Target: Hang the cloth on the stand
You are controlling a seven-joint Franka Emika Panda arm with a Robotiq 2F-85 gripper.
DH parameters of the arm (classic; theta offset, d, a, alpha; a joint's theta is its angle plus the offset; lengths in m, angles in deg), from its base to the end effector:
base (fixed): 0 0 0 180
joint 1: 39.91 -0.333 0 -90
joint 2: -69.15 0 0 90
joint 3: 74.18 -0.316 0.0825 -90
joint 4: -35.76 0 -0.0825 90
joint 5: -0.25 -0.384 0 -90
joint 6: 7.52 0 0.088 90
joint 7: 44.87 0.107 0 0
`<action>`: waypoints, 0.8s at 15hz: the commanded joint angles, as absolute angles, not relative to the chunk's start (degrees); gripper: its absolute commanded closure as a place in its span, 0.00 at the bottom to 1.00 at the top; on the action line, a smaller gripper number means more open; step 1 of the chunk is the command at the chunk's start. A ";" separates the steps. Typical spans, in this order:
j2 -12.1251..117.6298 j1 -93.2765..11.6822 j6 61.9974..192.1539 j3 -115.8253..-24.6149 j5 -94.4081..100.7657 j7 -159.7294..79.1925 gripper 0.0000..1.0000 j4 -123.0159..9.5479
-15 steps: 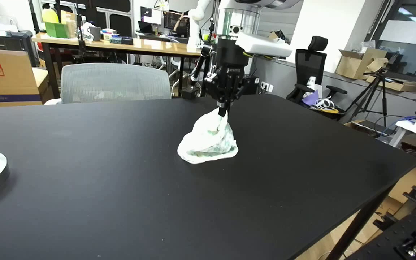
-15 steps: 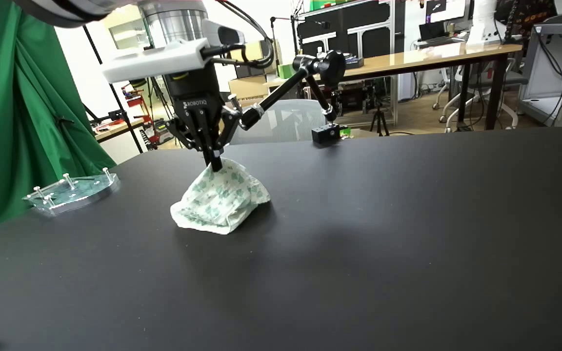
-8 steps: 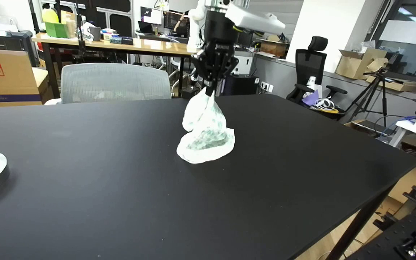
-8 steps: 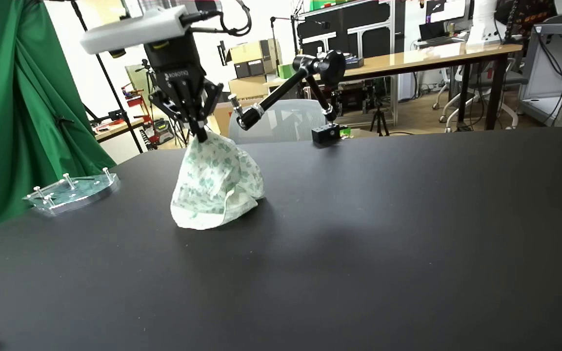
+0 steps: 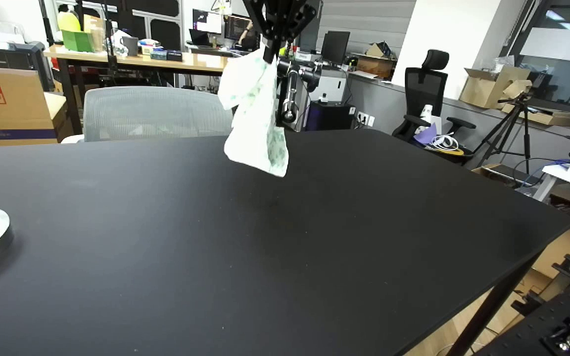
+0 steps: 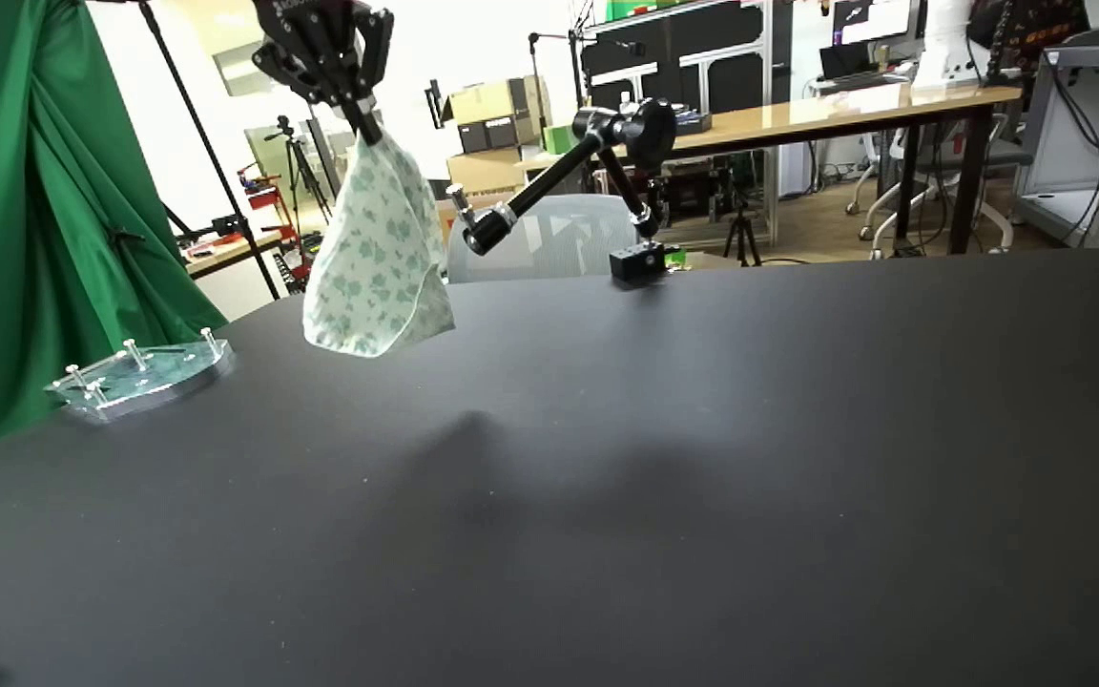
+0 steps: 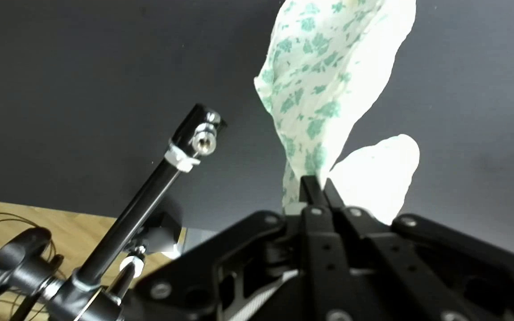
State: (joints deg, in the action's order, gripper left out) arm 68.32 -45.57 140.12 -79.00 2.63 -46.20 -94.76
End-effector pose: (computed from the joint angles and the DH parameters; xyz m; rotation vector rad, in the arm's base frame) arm 0.5351 0.0996 0.3780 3.0846 0.3686 0.4465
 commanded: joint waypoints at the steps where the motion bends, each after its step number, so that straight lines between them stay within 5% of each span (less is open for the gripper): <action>1: 69.00 -44.55 142.95 -78.22 5.71 -39.05 1.00 -92.74; 12: 71.30 -40.99 147.98 -75.02 10.84 -25.35 1.00 -95.24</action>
